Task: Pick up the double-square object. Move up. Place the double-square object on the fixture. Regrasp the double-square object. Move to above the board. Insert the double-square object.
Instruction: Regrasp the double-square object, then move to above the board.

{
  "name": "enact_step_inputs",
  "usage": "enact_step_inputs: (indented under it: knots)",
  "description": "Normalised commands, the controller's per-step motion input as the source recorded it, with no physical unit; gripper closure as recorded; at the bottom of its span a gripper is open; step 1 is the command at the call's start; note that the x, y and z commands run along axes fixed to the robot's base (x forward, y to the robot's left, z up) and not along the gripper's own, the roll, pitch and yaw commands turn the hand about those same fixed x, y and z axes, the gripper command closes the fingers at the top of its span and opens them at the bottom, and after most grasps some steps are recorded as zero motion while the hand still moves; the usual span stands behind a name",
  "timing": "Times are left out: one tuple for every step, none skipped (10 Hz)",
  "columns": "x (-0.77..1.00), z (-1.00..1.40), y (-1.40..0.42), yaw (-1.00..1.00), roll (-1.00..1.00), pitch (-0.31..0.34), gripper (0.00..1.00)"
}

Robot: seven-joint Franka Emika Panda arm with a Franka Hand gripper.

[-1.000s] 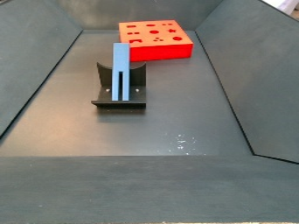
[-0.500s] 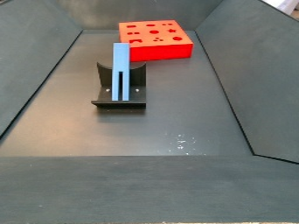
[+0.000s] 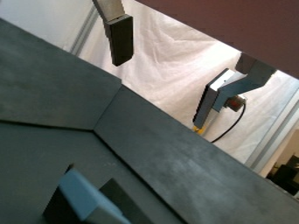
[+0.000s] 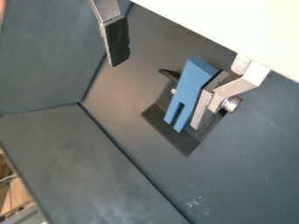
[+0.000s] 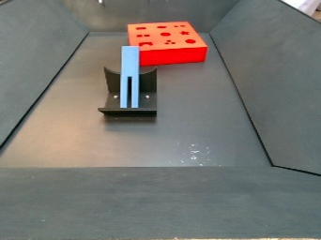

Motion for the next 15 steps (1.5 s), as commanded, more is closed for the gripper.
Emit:
enact_step_inputs:
  knots:
    - [0.06,-1.0,0.03,0.2,0.06,-0.023,0.0]
    - [0.07,-1.0,0.03,0.18,0.06,-0.063,0.0]
    - [0.08,-1.0,0.03,0.14,0.07,-0.101,0.0]
    - [0.09,-1.0,0.02,0.11,0.08,-0.11,0.0]
    - [0.1,-1.0,0.02,0.06,0.09,-0.118,0.0]
    - [0.12,-1.0,0.02,0.02,0.09,-0.106,0.0]
    - [0.13,-0.99,0.01,0.0,0.09,-0.091,0.0]
    - [0.12,-0.88,0.01,-0.01,0.08,-0.078,0.0]
    - [0.1,-0.67,0.0,-0.02,0.08,-0.051,0.0]
    - [0.09,-0.46,0.0,-0.03,0.08,-0.025,0.0]
    - [0.08,-0.31,0.0,-0.02,0.08,-0.006,0.0]
    - [0.0,0.0,0.0,0.0,0.0,0.0,1.0]
    - [0.02,1.0,0.09,-0.1,0.07,-0.069,1.0]
    - [0.02,1.0,0.08,-0.11,0.05,-0.071,1.0]
    - [0.01,1.0,0.08,-0.11,0.05,-0.065,1.0]
